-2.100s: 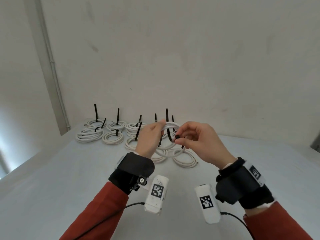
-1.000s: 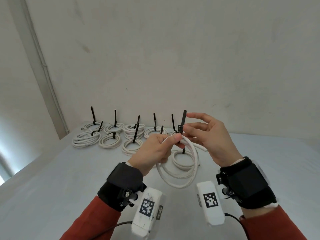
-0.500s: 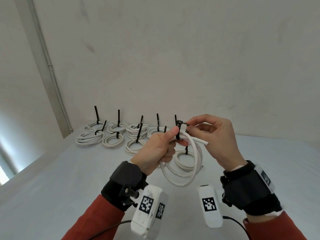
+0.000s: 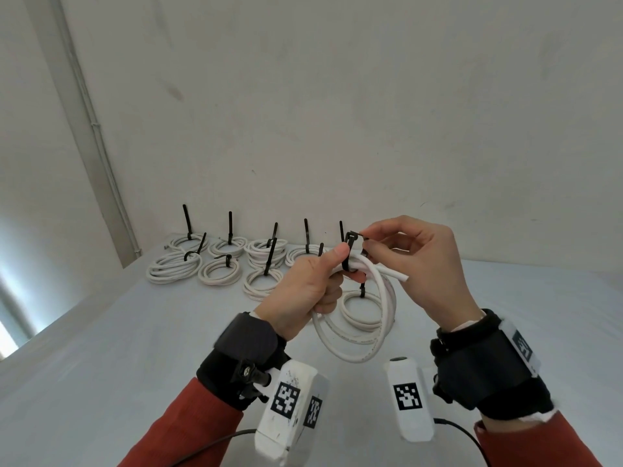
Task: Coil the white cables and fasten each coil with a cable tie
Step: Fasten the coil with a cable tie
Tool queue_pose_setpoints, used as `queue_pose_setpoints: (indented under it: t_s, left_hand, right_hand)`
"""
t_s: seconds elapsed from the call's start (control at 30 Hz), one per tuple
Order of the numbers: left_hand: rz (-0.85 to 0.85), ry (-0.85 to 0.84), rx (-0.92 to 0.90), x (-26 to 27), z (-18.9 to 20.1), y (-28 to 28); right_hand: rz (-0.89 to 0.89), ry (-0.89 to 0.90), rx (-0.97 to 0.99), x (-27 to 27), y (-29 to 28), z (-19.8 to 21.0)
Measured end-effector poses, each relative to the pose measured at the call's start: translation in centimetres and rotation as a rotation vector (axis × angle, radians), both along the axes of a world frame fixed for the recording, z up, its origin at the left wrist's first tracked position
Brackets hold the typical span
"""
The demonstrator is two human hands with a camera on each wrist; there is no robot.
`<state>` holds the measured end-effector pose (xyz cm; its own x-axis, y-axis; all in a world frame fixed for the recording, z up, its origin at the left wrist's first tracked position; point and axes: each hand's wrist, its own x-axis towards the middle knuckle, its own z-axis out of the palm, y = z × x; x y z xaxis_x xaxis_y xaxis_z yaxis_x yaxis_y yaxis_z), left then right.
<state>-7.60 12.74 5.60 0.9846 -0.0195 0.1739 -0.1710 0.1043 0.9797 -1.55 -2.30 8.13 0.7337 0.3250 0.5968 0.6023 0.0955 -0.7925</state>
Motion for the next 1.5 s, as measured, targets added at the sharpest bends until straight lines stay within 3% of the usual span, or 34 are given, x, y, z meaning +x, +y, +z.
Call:
queue_pose_setpoints:
  t_s: [0.53, 1.23, 1.33, 1.5]
  left_hand:
    - [-0.008, 0.025, 0.0, 0.1, 0.1, 0.1]
    - [-0.072, 0.055, -0.058, -0.1, 0.2, 0.2]
    - [-0.077, 0.058, -0.055, -0.1, 0.2, 0.1]
    - [-0.106, 0.051, -0.05, 0.1, 0.3, 0.6]
  right_hand:
    - [0.008, -0.088, -0.024, 0.5, 0.1, -0.4]
    - [-0.065, -0.431, 0.004, 0.4, 0.4, -0.7]
    - [-0.03, -0.397, -0.003, 0.3, 0.4, -0.8]
    - [-0.002, -0.204, 0.153, -0.6, 0.6, -0.7]
